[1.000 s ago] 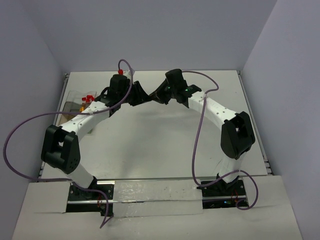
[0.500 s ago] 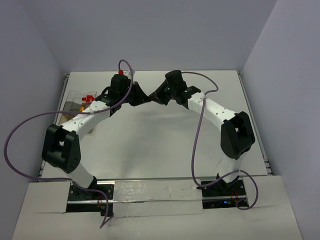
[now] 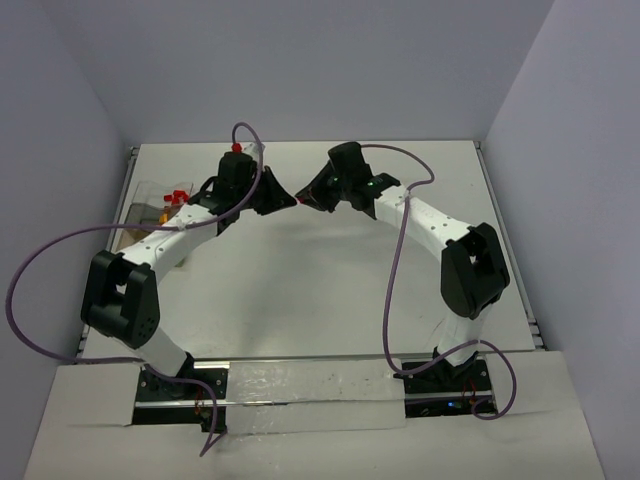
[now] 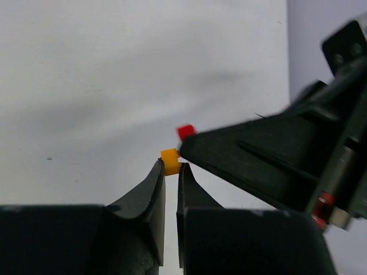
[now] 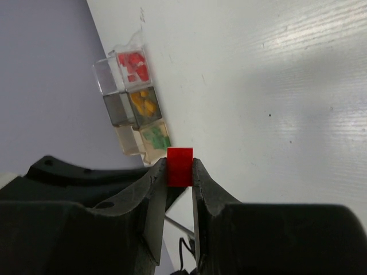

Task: Sort the legos into containers by color

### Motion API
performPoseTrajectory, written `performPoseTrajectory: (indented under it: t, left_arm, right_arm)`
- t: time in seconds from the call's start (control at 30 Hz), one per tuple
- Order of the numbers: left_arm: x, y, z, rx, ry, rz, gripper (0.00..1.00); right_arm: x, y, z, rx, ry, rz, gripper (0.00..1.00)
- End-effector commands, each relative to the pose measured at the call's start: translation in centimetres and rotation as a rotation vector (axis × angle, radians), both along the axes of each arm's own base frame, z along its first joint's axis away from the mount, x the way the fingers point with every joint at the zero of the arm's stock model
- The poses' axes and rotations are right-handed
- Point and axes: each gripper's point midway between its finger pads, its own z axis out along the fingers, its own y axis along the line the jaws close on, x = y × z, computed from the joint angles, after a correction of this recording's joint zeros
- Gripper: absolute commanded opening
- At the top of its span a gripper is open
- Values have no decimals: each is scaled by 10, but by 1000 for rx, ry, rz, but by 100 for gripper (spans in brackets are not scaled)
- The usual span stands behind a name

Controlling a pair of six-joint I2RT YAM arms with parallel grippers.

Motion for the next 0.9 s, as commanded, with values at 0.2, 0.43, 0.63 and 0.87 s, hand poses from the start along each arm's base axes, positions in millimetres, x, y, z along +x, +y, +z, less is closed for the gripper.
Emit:
performPoseTrajectory:
  t: [0.2,0.43,0.63,0.87]
  left_arm:
    - [30,99,-20,183,-18,306,0]
    - [29,136,20,207,-114,208,0]
    - [5,218,43,299,-133,90,0]
    - [-17,307,9,425,-3,110,0]
  right_arm:
    - [-2,7,26,48,-45,49,0]
    - [-1,8,35,11,-160,126,0]
    - [0,10,39,-41,-282,232,0]
    - [-6,21,43,-91,-419,428,0]
